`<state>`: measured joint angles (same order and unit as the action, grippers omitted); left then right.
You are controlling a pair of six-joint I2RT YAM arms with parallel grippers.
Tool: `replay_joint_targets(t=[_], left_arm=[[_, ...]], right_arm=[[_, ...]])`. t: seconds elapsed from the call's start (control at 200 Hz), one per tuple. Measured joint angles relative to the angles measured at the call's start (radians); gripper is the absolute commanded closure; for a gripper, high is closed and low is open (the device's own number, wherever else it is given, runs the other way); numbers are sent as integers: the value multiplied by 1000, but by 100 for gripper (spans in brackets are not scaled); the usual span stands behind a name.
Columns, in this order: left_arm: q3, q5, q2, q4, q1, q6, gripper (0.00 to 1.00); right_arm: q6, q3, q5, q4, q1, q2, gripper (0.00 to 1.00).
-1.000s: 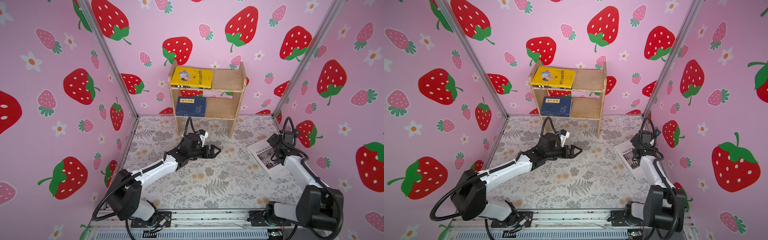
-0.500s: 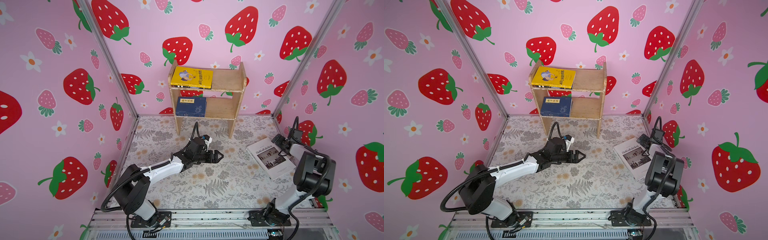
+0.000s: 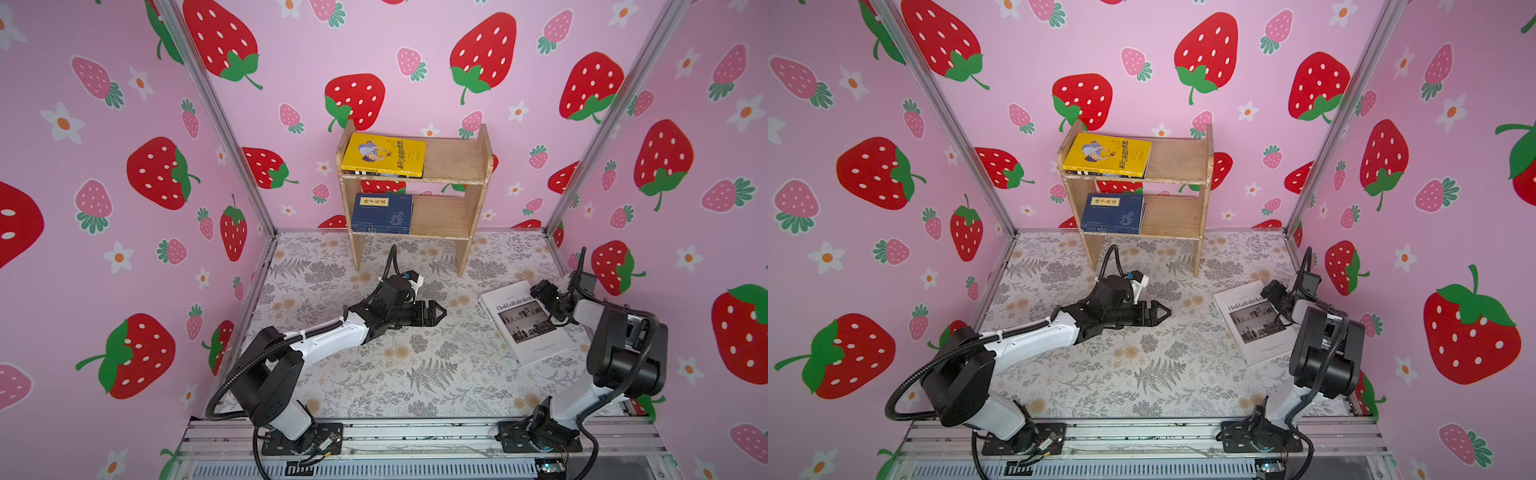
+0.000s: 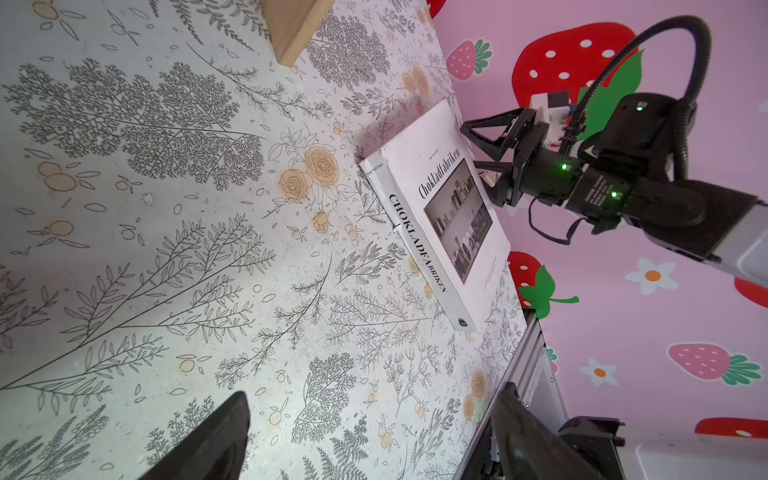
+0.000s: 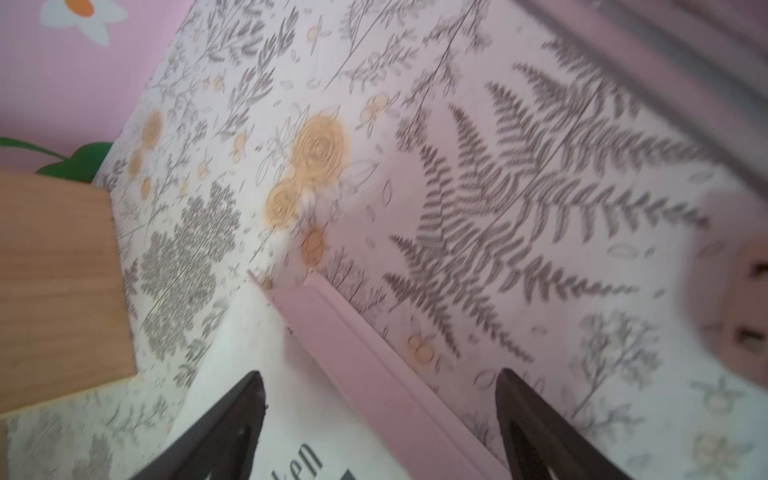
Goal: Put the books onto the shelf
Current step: 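Push the white Chokladfabriken book with the right gripper toward the left gripper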
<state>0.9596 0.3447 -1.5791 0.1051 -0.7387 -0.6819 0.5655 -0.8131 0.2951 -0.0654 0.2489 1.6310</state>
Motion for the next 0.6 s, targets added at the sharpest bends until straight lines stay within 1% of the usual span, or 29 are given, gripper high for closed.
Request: replay_joint_targets(t=[0.13, 0.275, 0.425, 0.545, 0.6], left_arm=[[0, -6, -26, -1, 7, -21, 8], [0, -11, -66, 3, 26, -66, 8], [-2, -10, -122, 10, 43, -106, 10], [-2, 9, -168, 21, 43, -134, 10], [-2, 19, -187, 33, 43, -154, 10]], right_arm=[[46, 93, 19, -15, -114, -119, 14], [82, 147, 17, -32, -249, -213, 14], [104, 198, 9, -41, -315, -271, 15], [103, 206, -10, -27, -364, -276, 16], [93, 206, -21, -16, -385, -276, 17]])
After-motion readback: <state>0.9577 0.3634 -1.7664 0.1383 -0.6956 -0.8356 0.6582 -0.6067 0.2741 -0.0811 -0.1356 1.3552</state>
